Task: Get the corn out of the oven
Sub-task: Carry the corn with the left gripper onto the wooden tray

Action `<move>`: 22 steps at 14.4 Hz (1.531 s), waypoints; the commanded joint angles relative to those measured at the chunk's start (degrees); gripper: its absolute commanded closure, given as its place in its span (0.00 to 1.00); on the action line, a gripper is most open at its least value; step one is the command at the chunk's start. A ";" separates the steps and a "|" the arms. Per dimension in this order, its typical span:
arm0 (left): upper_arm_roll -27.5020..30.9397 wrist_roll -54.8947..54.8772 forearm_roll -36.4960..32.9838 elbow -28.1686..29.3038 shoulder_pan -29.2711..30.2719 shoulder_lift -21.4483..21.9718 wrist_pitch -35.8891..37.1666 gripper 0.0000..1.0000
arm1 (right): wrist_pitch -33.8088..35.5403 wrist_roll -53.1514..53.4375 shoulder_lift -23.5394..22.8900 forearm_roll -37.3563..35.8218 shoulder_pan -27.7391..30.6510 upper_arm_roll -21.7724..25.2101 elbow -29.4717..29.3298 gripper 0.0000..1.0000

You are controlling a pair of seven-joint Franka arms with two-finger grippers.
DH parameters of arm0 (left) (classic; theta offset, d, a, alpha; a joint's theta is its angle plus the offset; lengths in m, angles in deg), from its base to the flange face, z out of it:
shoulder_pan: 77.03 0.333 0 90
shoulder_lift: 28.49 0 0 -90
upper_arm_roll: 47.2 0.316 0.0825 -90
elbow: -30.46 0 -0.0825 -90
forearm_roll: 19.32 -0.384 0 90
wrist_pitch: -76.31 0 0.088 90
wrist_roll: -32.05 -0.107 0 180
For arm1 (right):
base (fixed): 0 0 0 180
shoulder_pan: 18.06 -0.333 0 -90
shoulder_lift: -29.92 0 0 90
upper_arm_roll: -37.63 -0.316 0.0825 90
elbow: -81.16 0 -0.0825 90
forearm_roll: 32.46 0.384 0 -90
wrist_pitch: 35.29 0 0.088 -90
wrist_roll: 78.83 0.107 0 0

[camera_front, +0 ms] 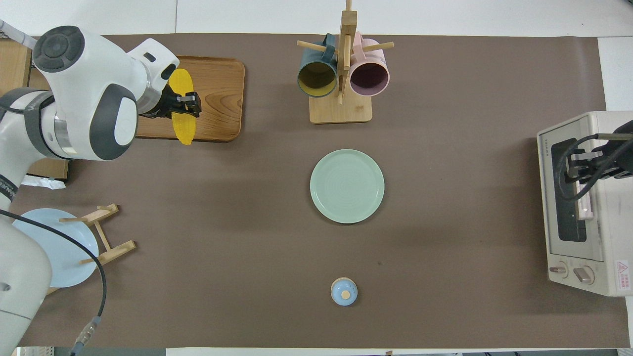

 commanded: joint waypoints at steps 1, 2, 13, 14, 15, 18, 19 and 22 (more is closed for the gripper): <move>-0.68 -0.63 0.89 -10.58 2.12 -9.77 -2.95 1.00 | 0.70 -1.17 0.48 1.42 0.21 0.00 0.55 0.46; -0.77 -0.89 0.88 -10.94 2.65 -11.62 -6.18 1.00 | 0.70 -1.35 0.48 1.59 0.21 0.00 0.46 0.00; -0.85 -8.44 0.09 -13.59 3.88 -16.21 -8.42 1.00 | 1.06 -1.00 -0.31 1.41 -5.07 3.69 -2.09 0.00; -0.85 -8.80 0.01 -13.50 3.80 -16.12 -8.07 0.92 | 0.97 -1.09 -0.23 1.50 -4.80 3.60 -2.00 0.00; -0.77 -9.06 0.09 -13.15 3.71 -15.60 -7.98 0.38 | 0.97 -1.17 -0.31 1.94 -4.54 3.60 -2.00 0.00; -0.77 -10.73 0.18 -10.34 3.80 -12.53 -6.23 0.00 | 0.97 -1.26 -0.31 2.12 -4.54 3.60 -2.00 0.00; -0.68 -10.91 0.18 -10.59 3.80 -12.17 -4.65 0.00 | 0.79 -1.35 -0.31 2.12 -4.54 3.60 -2.00 0.00; -0.50 -11.00 0.18 -10.60 3.88 -8.93 -0.08 0.00 | 0.62 -1.44 -0.31 2.12 -4.45 3.60 -2.00 0.00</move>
